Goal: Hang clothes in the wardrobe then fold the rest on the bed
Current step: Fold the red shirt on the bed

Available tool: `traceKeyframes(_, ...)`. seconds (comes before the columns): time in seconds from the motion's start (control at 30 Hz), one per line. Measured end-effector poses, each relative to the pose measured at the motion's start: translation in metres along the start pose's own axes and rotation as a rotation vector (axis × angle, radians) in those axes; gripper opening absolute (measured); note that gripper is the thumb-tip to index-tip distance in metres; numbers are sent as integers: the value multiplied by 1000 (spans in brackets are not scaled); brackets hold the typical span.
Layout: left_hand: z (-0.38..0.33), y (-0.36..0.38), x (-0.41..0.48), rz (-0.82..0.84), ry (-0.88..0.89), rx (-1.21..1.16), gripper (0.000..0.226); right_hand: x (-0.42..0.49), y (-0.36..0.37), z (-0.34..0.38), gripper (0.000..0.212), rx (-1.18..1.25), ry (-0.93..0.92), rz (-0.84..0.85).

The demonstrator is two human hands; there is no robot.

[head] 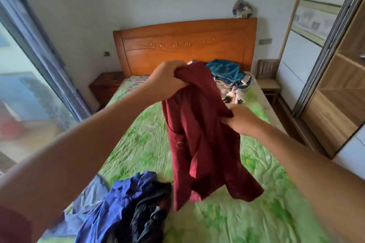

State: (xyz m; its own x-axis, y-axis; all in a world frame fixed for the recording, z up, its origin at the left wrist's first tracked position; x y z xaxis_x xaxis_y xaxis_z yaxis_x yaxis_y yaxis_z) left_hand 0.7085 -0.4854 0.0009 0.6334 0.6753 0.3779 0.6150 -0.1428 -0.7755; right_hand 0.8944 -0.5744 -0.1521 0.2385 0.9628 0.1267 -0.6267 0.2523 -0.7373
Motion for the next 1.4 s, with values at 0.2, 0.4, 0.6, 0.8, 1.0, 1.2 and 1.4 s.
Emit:
traceKeyframes(0.2, 29, -22, -1, 104, 31, 409, 34, 15, -66, -13, 6, 366, 86, -349)
traceKeyframes(0.4, 82, -23, -13, 146, -258, 357, 16, 8, -87, -1, 15, 140, -1, -444)
traceKeyframes(0.6, 58, -5, -15, 22, -543, -478, 27, -7, -39, 17, 25, -107, 72, -450)
traceKeyframes(0.8, 21, 20, -11, 21, -681, -968, 18, -43, 47, 78, 46, 440, -151, -217)
traceKeyframes(1.0, -2, 20, -12, -13, -409, -801, 23, -23, 14, 109, 67, 746, -156, -383)
traceKeyframes(1.2, 3, 7, -20, 8, -77, -259, 21, 4, -18, 124, 31, 620, -118, -450)
traceKeyframes(1.4, 26, 22, -48, 256, -24, -535, 50, 21, -22, 120, 21, 851, 79, -397)
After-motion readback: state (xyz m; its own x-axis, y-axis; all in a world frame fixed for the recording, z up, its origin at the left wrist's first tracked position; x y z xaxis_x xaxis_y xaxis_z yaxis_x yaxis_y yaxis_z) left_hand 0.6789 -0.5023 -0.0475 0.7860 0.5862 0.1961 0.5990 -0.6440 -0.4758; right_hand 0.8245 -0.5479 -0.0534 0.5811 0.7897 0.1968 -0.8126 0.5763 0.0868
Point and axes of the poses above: each hand's wrist, its own x-axis towards the middle knuckle, its own y-axis out of the palm, z = x × y, the point moved 9 cm from there along x, towards the middle knuckle, and after that the axes turned 6 degrees about x, right-handed, at the moved point
